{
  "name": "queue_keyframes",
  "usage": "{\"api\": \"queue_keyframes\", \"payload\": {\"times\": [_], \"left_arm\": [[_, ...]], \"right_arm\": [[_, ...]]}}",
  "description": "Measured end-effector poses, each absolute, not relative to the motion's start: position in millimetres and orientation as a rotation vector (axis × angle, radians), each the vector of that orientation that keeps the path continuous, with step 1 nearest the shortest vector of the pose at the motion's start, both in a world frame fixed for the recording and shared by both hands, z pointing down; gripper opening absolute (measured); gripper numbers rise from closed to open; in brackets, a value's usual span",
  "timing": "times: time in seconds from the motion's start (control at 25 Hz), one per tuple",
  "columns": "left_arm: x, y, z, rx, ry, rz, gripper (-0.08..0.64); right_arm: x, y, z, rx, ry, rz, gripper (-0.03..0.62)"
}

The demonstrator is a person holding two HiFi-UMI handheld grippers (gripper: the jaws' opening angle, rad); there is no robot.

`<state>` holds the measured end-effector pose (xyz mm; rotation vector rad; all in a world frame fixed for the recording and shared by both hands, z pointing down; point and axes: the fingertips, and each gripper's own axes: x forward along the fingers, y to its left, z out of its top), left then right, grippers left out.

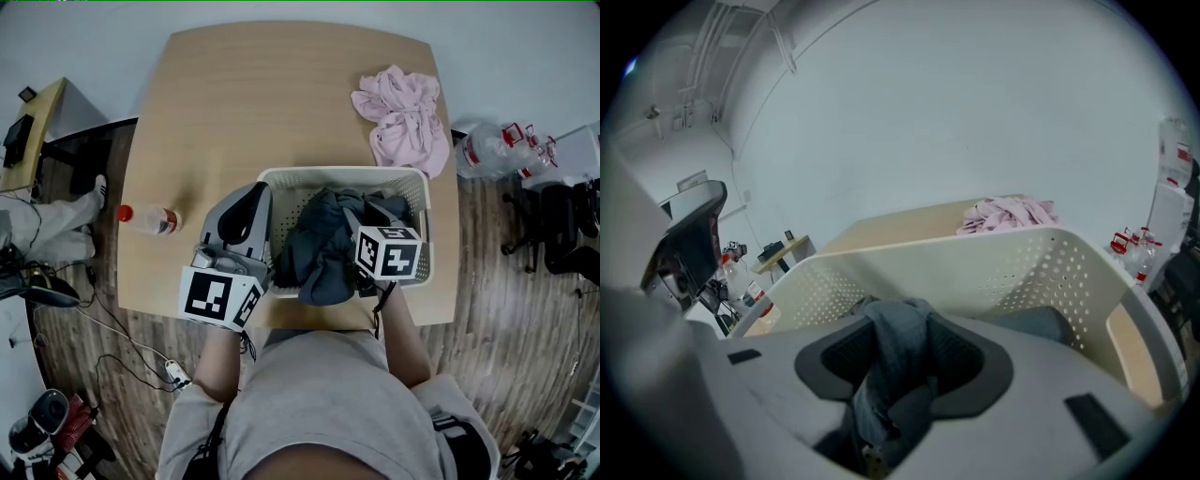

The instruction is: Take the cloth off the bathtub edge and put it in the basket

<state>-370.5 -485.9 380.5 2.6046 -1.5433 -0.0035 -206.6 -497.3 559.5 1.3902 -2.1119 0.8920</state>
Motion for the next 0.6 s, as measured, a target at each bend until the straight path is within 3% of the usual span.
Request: {"api": "queue_keyframes", "payload": {"times": [0.6], "left_arm": [[-363,-483,370,2.635,-1.543,0.019,0.014]], "right_arm": [[-209,-488,557,1.328,-2.132,0.861,0.18]]}}
